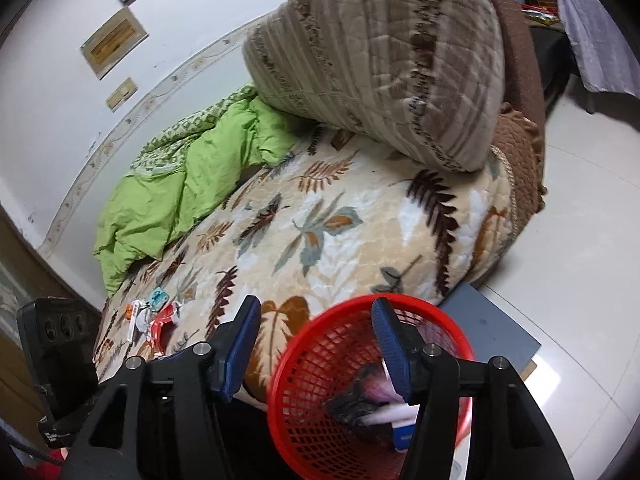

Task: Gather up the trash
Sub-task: 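Open both tools over the red basket to drop the bottle and bag, then grasp the red snack packet with the right tool while the left tool approaches the medicine box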

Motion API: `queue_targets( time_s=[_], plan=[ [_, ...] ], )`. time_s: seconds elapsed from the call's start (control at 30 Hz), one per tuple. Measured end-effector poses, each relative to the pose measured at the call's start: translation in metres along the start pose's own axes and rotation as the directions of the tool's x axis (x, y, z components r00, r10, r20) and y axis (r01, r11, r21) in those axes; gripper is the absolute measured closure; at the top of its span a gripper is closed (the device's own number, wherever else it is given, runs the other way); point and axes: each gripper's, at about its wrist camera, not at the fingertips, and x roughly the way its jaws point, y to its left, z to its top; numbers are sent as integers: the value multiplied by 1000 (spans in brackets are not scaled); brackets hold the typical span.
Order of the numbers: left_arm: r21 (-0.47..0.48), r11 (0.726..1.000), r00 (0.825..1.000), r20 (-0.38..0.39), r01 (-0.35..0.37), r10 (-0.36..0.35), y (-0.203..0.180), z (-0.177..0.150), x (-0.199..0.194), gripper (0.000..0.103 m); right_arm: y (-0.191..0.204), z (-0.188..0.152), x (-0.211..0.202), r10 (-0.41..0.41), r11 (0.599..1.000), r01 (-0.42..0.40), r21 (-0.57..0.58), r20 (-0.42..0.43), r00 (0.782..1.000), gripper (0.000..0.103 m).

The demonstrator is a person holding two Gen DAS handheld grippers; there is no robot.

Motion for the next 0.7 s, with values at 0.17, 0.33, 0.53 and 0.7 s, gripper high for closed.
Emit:
queue_targets(
  time_s=[0.17,0.33,0.53,0.7],
  plan=[
    [-67,993,992,69,-100,104,40,-3,-40,41,29,-2,25,73,996,-75,-49,-46,996,42],
    [-138,972,970,133,-188,206,79,-11,-84,40,72,-12,59,166,978,-180,-104,-128,978,42],
    [-226,924,917,186,-309,352,126,-27,-136,39,134,-27,104,244,941,-289,-173,-241,939,42],
    [-336,857,858,204,-391,471,173,-40,-177,39,185,-44,150,280,912,-366,-188,-369,886,42]
  ],
)
